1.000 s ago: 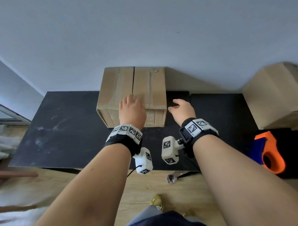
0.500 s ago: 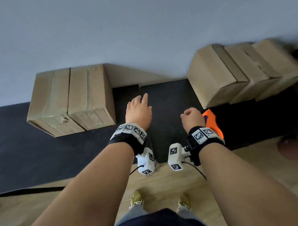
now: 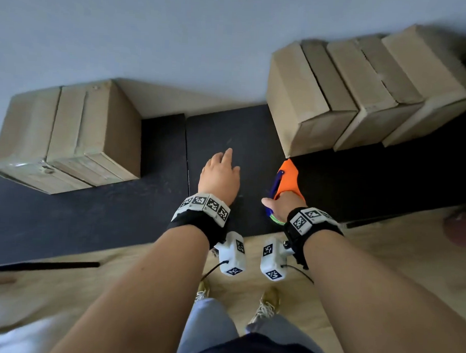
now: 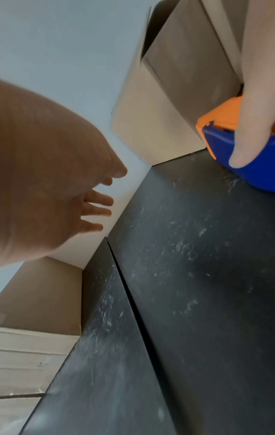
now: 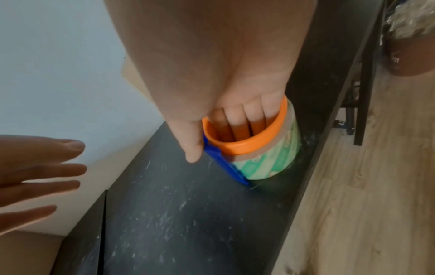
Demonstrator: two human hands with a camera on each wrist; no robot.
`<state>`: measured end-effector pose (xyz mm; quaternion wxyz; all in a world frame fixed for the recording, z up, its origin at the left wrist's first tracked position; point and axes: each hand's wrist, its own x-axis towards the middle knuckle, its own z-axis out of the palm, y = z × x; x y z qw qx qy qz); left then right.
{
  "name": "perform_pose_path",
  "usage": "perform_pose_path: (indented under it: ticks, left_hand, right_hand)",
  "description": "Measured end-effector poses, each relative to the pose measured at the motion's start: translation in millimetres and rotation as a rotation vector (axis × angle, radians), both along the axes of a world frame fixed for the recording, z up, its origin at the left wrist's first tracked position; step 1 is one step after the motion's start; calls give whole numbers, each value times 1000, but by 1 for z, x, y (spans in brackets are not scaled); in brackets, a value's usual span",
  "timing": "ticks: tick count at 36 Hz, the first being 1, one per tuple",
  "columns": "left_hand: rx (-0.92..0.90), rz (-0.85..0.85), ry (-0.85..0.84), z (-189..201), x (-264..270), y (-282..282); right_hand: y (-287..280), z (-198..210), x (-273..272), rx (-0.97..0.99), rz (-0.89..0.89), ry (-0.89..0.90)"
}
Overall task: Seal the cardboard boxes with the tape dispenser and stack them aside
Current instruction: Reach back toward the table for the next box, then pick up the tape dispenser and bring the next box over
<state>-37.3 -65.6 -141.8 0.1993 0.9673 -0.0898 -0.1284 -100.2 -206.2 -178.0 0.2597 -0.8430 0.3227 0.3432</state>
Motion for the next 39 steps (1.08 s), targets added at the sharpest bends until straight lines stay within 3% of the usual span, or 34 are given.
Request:
perform_pose_path:
  ticks: [8, 15, 24, 28, 33, 39]
  left_hand:
    - [-26, -64, -15, 14, 5, -42]
    - [-35, -274, -135, 43, 35, -109]
    - [328, -583, -201, 55, 67, -184]
    - [368, -624, -136, 40, 78, -191]
    - [384, -632, -177, 11, 88, -179]
    - [345, -541, -121, 26, 71, -155]
  right_hand:
    - [-29, 0, -5, 71, -188, -153]
    - [-81, 27, -12, 112, -380, -245]
    - [-122, 31, -37, 106, -542, -375]
    - [-129, 36, -44, 135, -587, -451]
    - [-131, 43, -44, 147, -657, -530]
    - [-122, 58, -36, 106, -724, -585]
